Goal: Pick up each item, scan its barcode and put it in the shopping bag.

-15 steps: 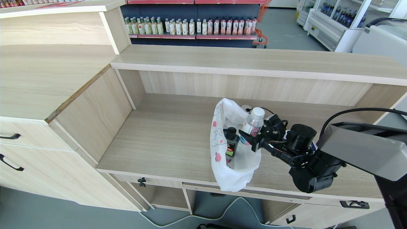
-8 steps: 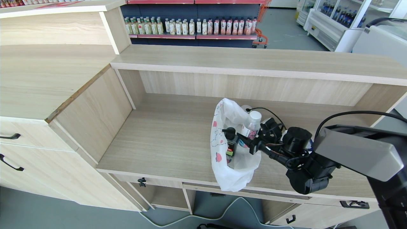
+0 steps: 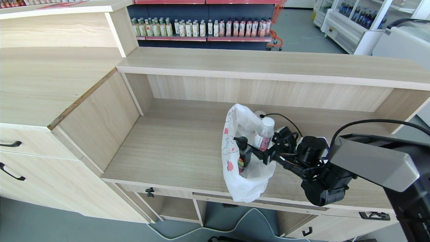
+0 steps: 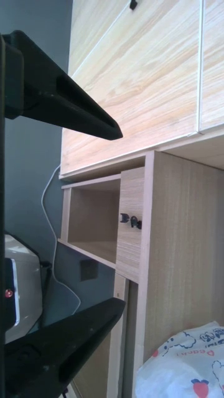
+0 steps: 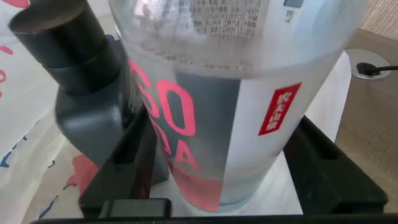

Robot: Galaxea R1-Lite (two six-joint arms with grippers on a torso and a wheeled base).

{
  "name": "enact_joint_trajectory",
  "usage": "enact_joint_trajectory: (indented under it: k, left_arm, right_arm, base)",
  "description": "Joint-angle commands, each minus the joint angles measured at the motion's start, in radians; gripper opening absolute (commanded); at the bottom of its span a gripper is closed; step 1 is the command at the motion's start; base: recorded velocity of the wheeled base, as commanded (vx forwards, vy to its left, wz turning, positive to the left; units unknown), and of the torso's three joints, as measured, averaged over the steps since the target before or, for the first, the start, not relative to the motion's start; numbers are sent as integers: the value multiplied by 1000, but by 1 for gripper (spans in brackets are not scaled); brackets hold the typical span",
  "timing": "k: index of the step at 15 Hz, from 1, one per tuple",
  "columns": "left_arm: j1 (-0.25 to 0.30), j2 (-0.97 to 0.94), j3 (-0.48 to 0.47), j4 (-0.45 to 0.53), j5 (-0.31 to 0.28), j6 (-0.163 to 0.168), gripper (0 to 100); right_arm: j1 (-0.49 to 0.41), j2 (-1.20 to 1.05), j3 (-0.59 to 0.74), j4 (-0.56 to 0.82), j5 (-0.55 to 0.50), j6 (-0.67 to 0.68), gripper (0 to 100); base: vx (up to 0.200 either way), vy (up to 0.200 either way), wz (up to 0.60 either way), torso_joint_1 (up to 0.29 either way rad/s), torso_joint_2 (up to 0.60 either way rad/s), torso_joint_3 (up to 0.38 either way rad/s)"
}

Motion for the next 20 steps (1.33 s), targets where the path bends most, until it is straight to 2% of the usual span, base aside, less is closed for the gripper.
enact_joint_trajectory:
  k: [1, 3, 5, 8, 9, 10, 11, 13, 16, 20]
  left_arm:
    - [0, 0, 0, 0, 2, 0, 100]
    - [0, 0, 0, 0, 0, 0, 100]
    - [0, 0, 0, 0, 0, 0, 100]
    - [0, 0, 0, 0, 0, 0, 100]
    - [0, 0, 0, 0, 0, 0, 100]
    - [0, 0, 0, 0, 0, 0, 100]
    - [0, 0, 0, 0, 0, 0, 100]
    - [0, 0, 0, 0, 0, 0, 100]
    - [0, 0, 0, 0, 0, 0, 100]
    - [0, 0, 0, 0, 0, 0, 100]
  right_arm:
    - [-4, -33, 8, -3, 1, 8, 100]
    - [-9, -118, 26, -3, 1, 23, 100]
    - [-19, -280, 118, -3, 1, 23, 100]
    - [-96, -530, 385, -3, 4, 20, 100]
    - [-156, -667, 532, -3, 5, 9, 100]
    - [-191, -761, 620, 13, 4, -7, 100]
    - [-220, -830, 651, 44, 4, -17, 100]
    - [-272, -946, 644, 149, 2, -18, 100]
    - [-302, -1118, 658, 350, -12, -12, 100]
    - [-326, -1451, 712, 841, -240, 42, 100]
  base:
    - [0, 0, 0, 0, 0, 0]
    - [0, 0, 0, 0, 0, 0]
    - [0, 0, 0, 0, 0, 0]
    - [0, 0, 0, 0, 0, 0]
    - [0, 0, 0, 0, 0, 0]
    - [0, 0, 0, 0, 0, 0]
    - [0, 0, 0, 0, 0, 0]
    - [0, 0, 0, 0, 0, 0]
    - [0, 0, 0, 0, 0, 0]
    - [0, 0, 0, 0, 0, 0]
